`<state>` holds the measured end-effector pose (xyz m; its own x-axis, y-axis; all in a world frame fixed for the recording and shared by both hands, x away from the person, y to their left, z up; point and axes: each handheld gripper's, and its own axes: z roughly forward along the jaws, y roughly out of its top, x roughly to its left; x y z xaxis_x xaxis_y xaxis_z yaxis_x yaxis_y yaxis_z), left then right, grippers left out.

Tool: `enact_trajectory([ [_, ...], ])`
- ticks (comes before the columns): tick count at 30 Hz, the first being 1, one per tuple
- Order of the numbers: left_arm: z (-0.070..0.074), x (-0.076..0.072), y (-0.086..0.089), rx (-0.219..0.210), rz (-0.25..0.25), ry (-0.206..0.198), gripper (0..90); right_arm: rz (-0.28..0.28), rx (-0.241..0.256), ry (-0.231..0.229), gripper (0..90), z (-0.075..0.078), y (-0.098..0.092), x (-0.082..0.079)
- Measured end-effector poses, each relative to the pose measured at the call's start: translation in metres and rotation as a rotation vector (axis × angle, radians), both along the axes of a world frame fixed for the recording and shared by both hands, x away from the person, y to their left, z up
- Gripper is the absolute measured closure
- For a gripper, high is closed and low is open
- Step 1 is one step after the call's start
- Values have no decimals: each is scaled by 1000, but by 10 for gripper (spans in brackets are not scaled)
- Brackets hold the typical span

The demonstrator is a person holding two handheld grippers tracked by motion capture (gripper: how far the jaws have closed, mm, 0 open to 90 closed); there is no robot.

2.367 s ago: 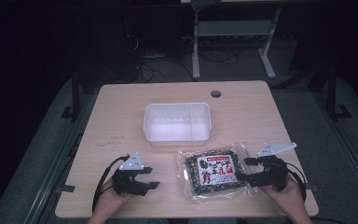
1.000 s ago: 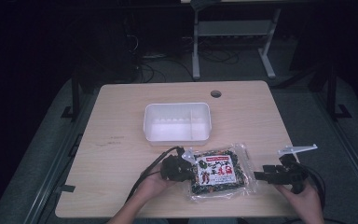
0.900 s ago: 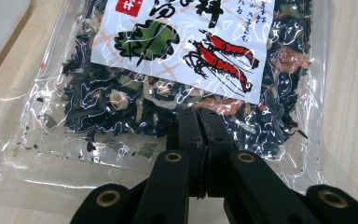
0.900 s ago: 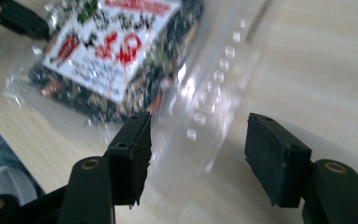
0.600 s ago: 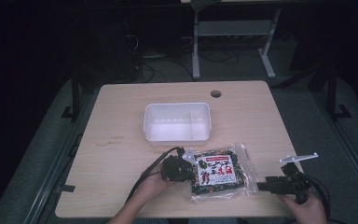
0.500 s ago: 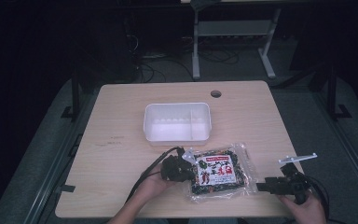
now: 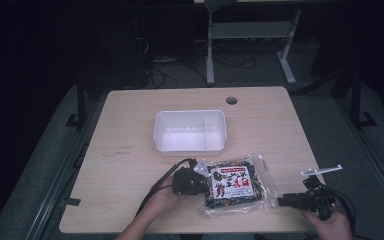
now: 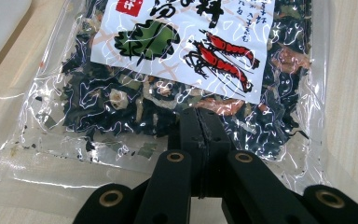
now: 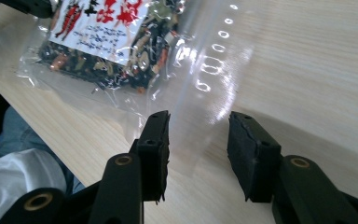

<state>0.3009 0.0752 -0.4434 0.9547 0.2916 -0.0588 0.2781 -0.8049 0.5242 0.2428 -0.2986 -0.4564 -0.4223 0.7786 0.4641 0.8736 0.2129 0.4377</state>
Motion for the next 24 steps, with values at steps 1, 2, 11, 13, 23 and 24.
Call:
enact_trajectory([
  [1,0,0,0,-3,3,2,896,0,0,0,578,0,0,0],
  [2,0,0,0,0,0,0,896,3,-3,10,578,-1,0,0],
  [11,0,0,0,-3,0,0,896,26,21,14,711,-4,10,4],
  [13,0,0,0,-4,-1,0,896,23,19,14,776,-4,10,5],
  [23,-1,1,-2,-43,-1,30,825,-1,38,-59,898,4,1,-1],
  [24,0,2,-3,-46,-5,38,798,-5,38,-65,898,5,0,-1],
])
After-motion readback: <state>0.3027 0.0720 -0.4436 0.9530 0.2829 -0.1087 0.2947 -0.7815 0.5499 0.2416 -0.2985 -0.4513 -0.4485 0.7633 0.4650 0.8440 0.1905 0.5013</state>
